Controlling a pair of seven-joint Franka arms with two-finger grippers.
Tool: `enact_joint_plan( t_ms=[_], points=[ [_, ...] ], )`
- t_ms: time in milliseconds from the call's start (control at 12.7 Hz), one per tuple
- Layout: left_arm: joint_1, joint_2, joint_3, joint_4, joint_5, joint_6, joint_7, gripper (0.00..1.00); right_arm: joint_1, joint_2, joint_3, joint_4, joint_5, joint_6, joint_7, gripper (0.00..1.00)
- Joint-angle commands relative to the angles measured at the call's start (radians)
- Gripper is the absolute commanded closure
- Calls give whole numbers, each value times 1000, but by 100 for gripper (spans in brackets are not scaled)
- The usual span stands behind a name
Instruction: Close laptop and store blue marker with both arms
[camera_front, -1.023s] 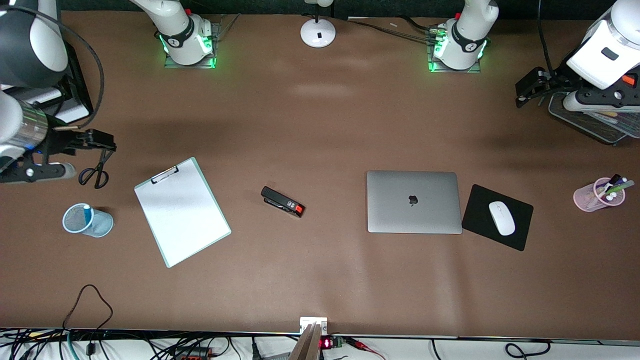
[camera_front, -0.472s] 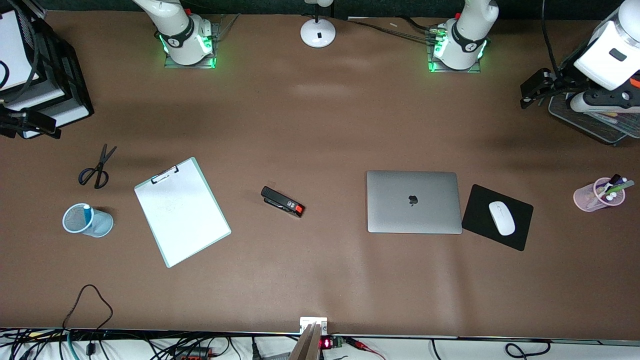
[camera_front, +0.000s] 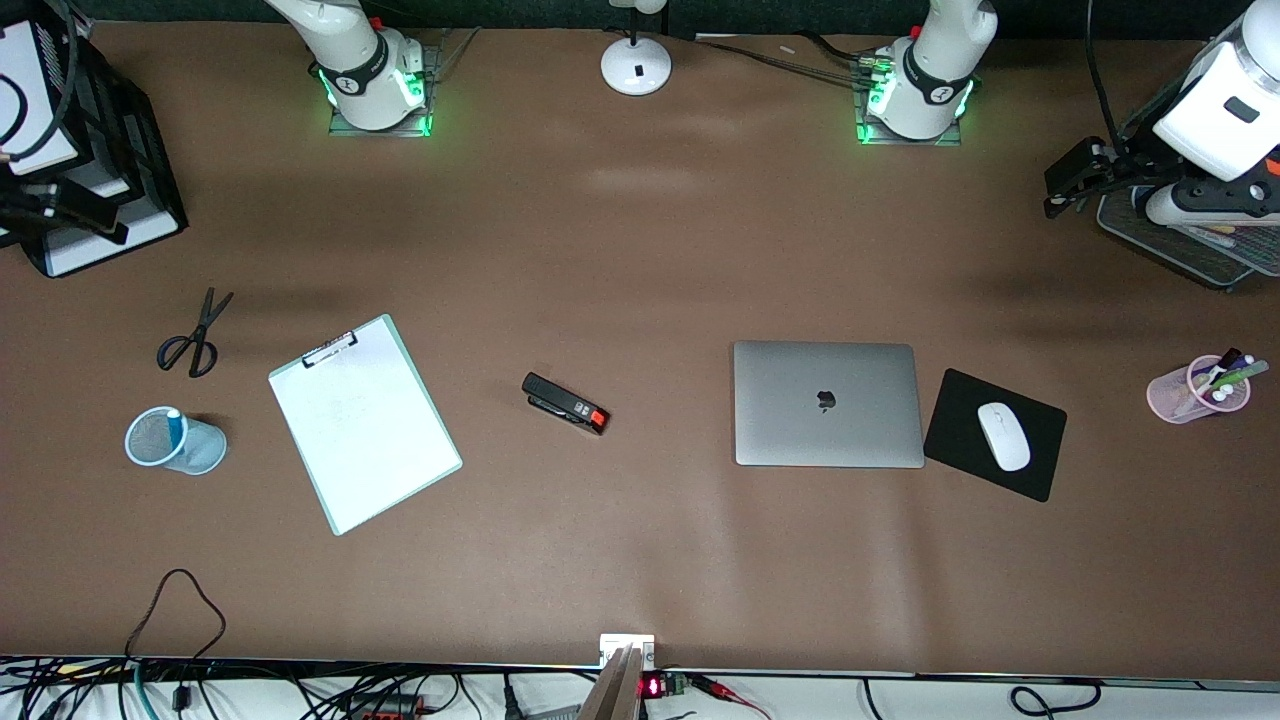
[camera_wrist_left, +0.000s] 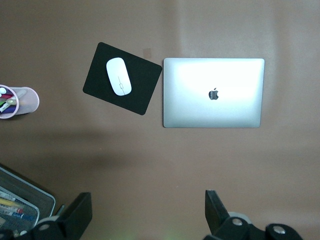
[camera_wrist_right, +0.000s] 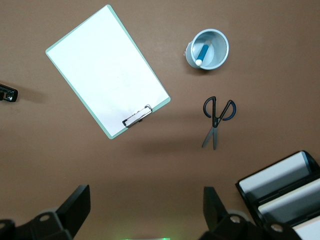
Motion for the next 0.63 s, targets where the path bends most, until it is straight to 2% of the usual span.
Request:
enact_joint_plan(
  t_ms=[0, 551],
  points=[
    [13, -15, -1, -5, -21, 13, 27, 0, -10, -52, 9, -48, 16, 8, 18, 0],
    [12, -2, -3, 17, -20, 5, 45, 0, -8, -50, 11, -22, 27, 11, 27, 0]
  ],
)
